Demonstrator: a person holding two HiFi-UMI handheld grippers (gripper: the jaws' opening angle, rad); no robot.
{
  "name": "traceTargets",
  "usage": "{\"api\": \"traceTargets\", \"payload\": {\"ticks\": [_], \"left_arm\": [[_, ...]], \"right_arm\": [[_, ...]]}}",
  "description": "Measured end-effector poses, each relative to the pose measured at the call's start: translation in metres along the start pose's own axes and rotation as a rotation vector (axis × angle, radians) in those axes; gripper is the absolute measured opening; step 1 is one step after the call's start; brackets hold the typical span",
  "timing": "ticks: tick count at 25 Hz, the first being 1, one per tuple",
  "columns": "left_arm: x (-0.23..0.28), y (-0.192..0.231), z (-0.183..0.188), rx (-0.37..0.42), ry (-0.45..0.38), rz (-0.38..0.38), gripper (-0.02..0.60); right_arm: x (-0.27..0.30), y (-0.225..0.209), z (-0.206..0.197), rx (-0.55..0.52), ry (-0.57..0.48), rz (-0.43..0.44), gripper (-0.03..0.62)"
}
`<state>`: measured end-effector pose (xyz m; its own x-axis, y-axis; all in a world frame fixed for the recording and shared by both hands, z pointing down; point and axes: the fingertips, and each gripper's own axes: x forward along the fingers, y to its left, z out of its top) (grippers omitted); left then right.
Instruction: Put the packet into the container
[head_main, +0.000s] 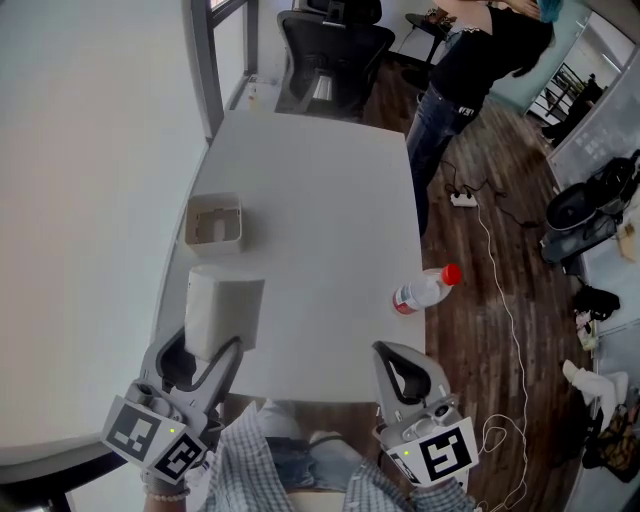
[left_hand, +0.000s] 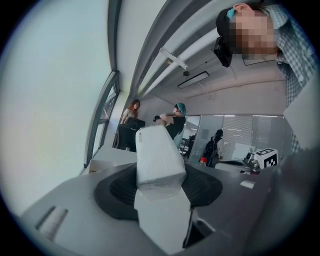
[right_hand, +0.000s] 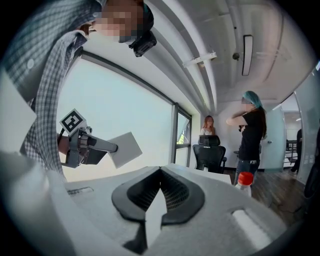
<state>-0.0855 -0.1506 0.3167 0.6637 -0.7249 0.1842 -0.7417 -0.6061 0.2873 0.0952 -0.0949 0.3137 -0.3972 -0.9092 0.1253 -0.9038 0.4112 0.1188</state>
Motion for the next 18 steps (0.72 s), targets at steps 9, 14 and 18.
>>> {"api": "traceTargets", "payload": {"ticks": [9, 14, 18], "left_arm": [[0.013, 0.049, 0.014, 0.015, 0.008, 0.01, 0.258], [0.02, 0.071, 0.02, 0.016, 0.006, 0.019, 0.258], [0.028, 0.083, 0.02, 0.017, 0.016, 0.021, 0.258]], "right_arm": [[0.04, 0.005, 0.003, -0.016, 0.021, -0.025, -0.002], [0.054, 0.008, 0.004, -0.024, 0.03, -0.035, -0.002], [0.058, 0.006, 0.0, -0.013, 0.05, -0.052, -0.002]]}}
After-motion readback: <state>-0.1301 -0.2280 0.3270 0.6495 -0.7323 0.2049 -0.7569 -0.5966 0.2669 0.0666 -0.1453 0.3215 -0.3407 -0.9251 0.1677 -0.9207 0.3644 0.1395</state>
